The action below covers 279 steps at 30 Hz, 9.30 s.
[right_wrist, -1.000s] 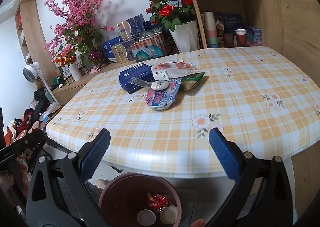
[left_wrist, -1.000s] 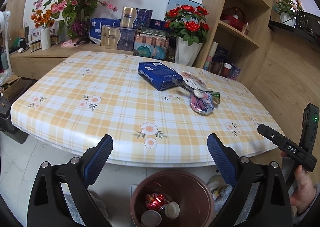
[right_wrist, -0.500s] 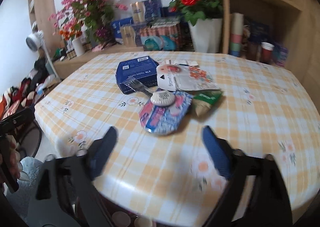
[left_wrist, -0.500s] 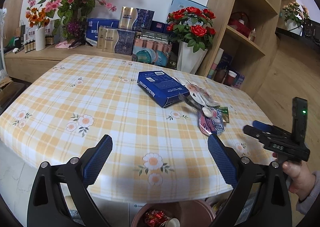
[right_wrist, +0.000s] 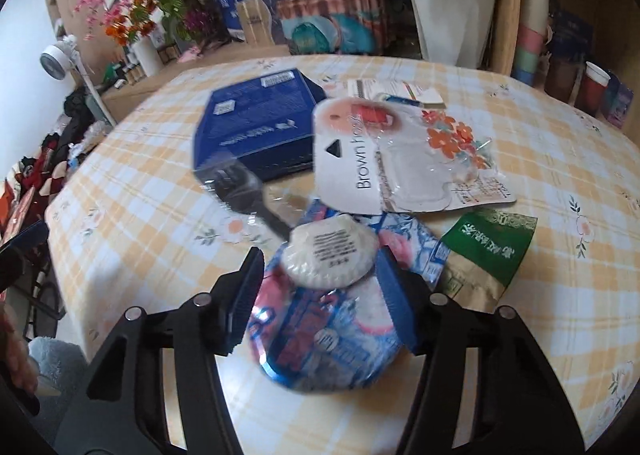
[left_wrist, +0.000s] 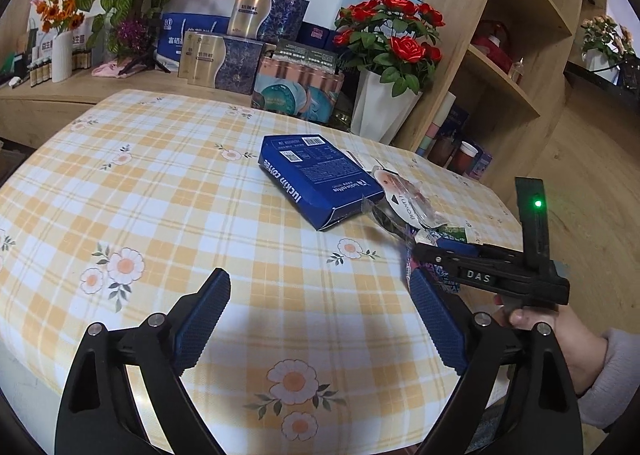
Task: Collect trash
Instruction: 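Grasp the white round packet on the blue wrapper with the right tool, then grasp the clear plastic fork with the left tool while the right tool lifts the packet, then drop the white packet into the bin with the right tool while the left tool holds the fork, then carry the fork over the bin and open the left tool, then move both tools back over the remaining items on the table, then grasp the green tea packet with the right tool, then grasp the blue-pink wrapper with the left tool while the right tool holds the green packet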
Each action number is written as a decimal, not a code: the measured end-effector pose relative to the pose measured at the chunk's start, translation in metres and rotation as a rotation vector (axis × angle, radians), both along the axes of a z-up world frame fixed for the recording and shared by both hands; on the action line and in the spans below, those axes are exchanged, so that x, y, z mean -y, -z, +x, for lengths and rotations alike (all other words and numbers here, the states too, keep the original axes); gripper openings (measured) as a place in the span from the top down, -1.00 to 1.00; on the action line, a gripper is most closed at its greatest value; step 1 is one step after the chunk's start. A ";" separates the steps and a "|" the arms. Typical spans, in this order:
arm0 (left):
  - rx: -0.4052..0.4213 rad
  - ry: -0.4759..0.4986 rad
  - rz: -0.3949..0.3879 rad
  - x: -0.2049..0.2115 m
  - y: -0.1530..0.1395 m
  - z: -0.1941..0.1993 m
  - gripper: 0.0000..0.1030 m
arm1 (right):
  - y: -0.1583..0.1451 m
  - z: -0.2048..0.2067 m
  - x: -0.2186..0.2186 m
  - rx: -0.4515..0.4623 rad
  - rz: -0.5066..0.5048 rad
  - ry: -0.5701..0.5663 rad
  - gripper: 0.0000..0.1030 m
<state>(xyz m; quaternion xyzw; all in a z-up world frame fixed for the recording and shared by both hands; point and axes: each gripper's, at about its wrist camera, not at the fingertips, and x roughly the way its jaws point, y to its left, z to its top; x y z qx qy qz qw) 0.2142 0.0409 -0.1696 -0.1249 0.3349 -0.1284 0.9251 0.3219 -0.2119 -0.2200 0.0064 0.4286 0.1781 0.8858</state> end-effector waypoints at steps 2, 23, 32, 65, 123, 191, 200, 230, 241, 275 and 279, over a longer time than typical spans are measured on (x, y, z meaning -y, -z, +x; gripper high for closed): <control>-0.011 0.012 -0.009 0.004 0.004 0.004 -0.65 | 0.001 0.004 0.002 -0.007 0.023 0.006 -0.15; -0.184 0.133 -0.209 0.050 0.034 0.077 0.05 | 0.005 -0.024 0.006 0.014 0.097 -0.043 0.07; -0.253 0.154 -0.295 0.071 0.048 0.126 0.19 | 0.005 -0.026 0.014 0.025 0.103 -0.041 0.07; -0.032 0.151 -0.096 0.032 -0.044 -0.011 0.93 | -0.038 -0.104 0.028 0.092 0.133 0.054 0.07; -0.203 0.128 -0.009 0.027 -0.005 -0.179 0.93 | -0.050 -0.289 0.027 0.301 0.110 0.139 -0.89; 0.120 -0.060 0.298 0.019 -0.045 -0.053 -0.89 | -0.057 -0.128 0.106 0.162 0.041 0.206 -0.89; 0.087 -0.026 0.304 0.044 -0.027 -0.007 -0.89 | -0.030 -0.049 0.123 0.074 0.066 0.227 -0.52; -0.140 0.255 0.140 0.130 0.019 0.068 -0.27 | -0.012 -0.020 0.131 0.011 0.148 0.238 0.71; -0.336 0.253 -0.102 0.129 0.051 0.126 0.23 | -0.013 -0.031 0.152 0.010 0.171 0.260 0.72; -0.233 0.230 -0.112 0.093 0.020 0.080 0.75 | -0.024 -0.053 0.126 0.017 0.213 0.254 0.72; -0.164 0.200 -0.078 0.076 -0.003 0.060 0.76 | -0.035 -0.060 0.114 0.032 0.207 0.239 0.72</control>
